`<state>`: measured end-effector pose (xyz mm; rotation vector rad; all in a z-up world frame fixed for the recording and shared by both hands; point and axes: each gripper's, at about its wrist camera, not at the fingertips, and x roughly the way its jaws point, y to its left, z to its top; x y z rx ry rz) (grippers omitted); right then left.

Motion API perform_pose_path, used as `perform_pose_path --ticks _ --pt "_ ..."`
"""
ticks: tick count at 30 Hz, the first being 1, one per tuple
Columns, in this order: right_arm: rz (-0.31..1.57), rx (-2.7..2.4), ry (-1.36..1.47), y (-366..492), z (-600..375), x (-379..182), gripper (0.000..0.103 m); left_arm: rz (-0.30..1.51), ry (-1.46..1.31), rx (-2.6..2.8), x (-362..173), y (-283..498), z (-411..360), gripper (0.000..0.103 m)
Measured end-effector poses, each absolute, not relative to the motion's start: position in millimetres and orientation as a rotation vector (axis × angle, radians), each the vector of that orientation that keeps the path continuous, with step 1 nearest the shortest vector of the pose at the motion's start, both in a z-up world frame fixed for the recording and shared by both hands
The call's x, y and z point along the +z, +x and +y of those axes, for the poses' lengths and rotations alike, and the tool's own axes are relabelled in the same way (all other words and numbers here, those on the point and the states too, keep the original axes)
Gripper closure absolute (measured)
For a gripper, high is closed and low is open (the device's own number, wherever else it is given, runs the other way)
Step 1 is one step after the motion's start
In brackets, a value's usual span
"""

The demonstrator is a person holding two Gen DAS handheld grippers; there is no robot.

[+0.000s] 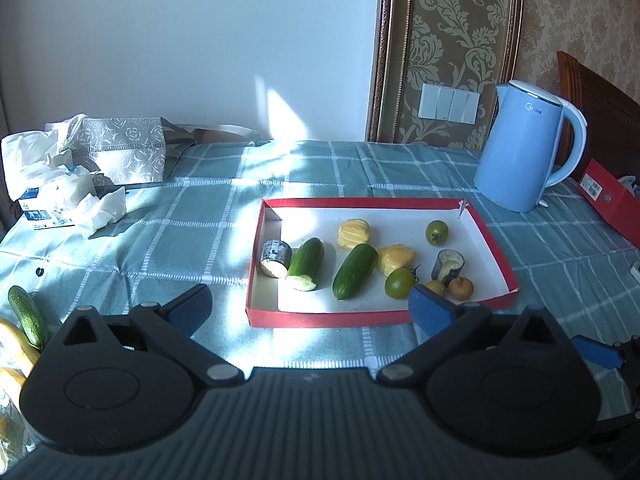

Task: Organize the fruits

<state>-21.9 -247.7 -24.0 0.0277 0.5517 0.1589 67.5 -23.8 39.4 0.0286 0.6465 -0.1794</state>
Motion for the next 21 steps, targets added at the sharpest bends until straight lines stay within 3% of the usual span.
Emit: perform_pose_path --ticks 21 --pt "0.547 0.15 0.037 -18.8 -249.1 -24.1 0.012 0.657 0.042 -0.186 39.0 74.5 -20.5 0.0"
